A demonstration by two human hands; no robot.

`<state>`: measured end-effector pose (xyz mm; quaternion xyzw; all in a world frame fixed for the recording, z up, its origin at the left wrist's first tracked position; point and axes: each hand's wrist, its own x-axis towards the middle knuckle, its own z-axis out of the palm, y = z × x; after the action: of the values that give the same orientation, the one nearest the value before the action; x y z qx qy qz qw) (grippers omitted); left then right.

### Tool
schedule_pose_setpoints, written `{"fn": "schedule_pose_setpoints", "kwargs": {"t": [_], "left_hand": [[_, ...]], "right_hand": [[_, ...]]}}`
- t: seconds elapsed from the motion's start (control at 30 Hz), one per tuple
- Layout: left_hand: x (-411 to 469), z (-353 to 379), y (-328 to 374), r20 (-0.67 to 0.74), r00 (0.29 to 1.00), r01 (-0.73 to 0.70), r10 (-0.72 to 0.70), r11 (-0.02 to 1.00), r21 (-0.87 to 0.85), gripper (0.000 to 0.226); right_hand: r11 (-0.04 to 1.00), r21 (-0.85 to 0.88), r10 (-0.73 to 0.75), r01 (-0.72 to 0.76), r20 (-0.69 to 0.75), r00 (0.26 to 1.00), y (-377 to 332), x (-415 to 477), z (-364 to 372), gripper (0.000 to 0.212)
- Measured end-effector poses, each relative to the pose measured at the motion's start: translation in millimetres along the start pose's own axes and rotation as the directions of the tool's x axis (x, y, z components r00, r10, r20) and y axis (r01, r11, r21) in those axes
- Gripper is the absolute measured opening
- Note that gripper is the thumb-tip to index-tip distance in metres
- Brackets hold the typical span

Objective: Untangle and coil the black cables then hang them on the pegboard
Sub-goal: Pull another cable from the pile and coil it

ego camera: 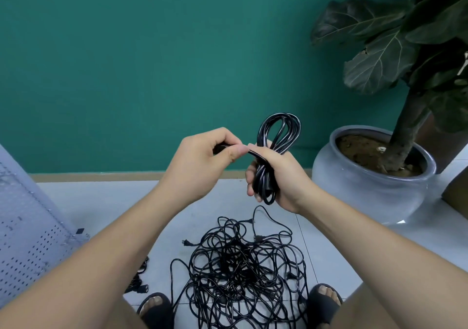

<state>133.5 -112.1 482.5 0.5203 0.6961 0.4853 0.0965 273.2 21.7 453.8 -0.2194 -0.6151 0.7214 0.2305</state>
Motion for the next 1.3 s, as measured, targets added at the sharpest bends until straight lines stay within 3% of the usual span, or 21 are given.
{"fn": "schedule_pose_setpoints", "kwargs": {"t": [0.2,0.33,0.47,0.57,0.67,0.77,0.93,1.07,1.2,1.3], "left_hand": [[11.2,-21.1,-10.0,-0.033,0.999,0.035,-0.039,0.994,-0.105,0.015],[16.7,-28.5,-23.6,0.032,0.997,0.067,-0.064,0.992,-0.108,0.018],[22.4,-40.9,-37.6,0.189,0.978,0.109,-0.089,0.989,-0.100,0.018],[27.2,-45.3,-46.4,0.354,0.927,0.159,-0.121,0.984,-0.081,0.020],[30.8,-43.5,-53.3,0.489,0.850,0.222,-0.197,0.975,0.008,0.019],[31.0,-34.3,-55.4,0.536,0.805,0.198,-0.254,0.967,0.160,0.015],[30.9,-23.8,-59.7,0.517,0.809,0.171,-0.278,0.954,0.245,0.027],[30.5,-21.9,-59.9,0.519,0.800,0.212,-0.303,0.950,0.228,0.013],[31.1,-20.5,-54.7,0.506,0.814,0.213,-0.285,0.957,0.196,0.024],[30.0,-14.8,-42.2,0.422,0.872,0.212,-0.249,0.968,0.135,0.029]], "right_hand": [[0.999,0.041,0.030,-0.027,-0.074,0.997,-2.6,0.6,-6.2,0.032],[1.000,0.022,-0.004,0.005,-0.048,0.999,-3.4,-1.6,-3.3,0.036],[0.997,-0.036,-0.067,0.065,-0.044,0.997,-11.0,-7.1,-1.9,0.031],[0.972,-0.195,-0.111,0.129,0.101,0.989,-16.2,-15.0,2.3,0.026],[0.909,-0.375,-0.056,0.179,0.315,0.947,-18.0,-22.1,7.7,0.016],[0.798,-0.555,0.018,0.234,0.410,0.912,-19.2,-29.7,10.1,0.012],[0.455,-0.836,0.124,0.306,0.400,0.908,-7.6,-31.5,8.3,0.048],[0.252,-0.923,0.236,0.291,0.350,0.906,1.2,-35.9,14.0,0.032],[0.037,-0.955,0.280,0.294,0.292,0.915,7.8,-43.1,26.6,0.037],[-0.032,-0.981,0.294,0.192,0.175,0.940,7.6,-37.1,27.5,0.039]]}}
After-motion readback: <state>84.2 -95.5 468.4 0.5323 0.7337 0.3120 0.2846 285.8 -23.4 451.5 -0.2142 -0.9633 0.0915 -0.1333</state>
